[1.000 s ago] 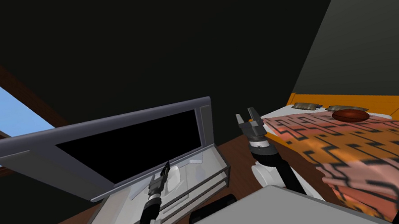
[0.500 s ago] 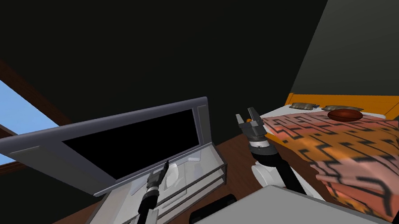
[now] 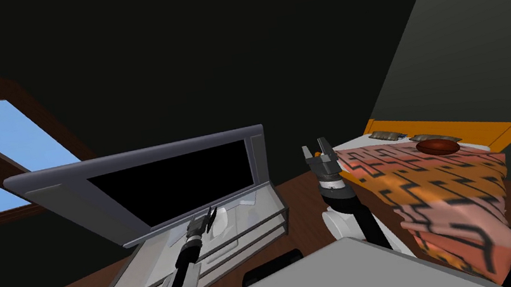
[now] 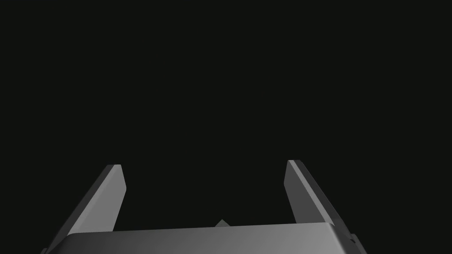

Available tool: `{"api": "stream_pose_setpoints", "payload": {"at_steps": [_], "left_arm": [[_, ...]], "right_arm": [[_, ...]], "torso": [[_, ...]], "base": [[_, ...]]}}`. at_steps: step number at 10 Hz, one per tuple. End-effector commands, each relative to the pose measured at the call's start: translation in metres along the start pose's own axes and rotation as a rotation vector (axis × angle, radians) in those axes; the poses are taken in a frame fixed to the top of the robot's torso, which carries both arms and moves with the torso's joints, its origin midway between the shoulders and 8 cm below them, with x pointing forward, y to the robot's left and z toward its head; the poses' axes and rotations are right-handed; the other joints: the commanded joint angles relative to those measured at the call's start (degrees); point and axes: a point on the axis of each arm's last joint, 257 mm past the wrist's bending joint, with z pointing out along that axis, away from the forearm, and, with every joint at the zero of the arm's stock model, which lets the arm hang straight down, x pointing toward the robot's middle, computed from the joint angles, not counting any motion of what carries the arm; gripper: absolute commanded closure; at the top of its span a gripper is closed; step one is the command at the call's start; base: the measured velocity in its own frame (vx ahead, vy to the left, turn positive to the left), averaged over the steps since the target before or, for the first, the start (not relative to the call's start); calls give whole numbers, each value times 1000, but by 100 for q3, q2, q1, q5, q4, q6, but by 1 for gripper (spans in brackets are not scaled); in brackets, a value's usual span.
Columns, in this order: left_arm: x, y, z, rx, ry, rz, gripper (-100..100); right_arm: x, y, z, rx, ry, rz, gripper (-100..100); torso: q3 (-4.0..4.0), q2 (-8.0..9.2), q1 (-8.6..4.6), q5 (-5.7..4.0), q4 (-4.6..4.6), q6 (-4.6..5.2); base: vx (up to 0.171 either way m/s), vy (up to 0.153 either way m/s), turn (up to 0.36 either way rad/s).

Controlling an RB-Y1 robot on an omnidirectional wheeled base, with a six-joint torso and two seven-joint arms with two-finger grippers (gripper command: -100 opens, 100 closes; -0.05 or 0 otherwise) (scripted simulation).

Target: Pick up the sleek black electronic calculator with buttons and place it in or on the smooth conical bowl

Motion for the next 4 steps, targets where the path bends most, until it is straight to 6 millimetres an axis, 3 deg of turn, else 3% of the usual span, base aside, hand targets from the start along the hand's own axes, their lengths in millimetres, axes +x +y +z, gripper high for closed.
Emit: {"api": "stream_pose_setpoints", "payload": {"at_steps": [1, 4], "left_arm": [[0, 0, 0, 0, 0, 0, 0], [0, 0, 0, 0, 0, 0, 0]], "right_arm": [[0, 0, 0, 0, 0, 0, 0], [0, 0, 0, 0, 0, 0, 0]], "torso": [[0, 0, 0, 0, 0, 0], [-2, -3, 1, 0, -1, 0]], "base": [[0, 0, 0], [0, 0, 0]]}}
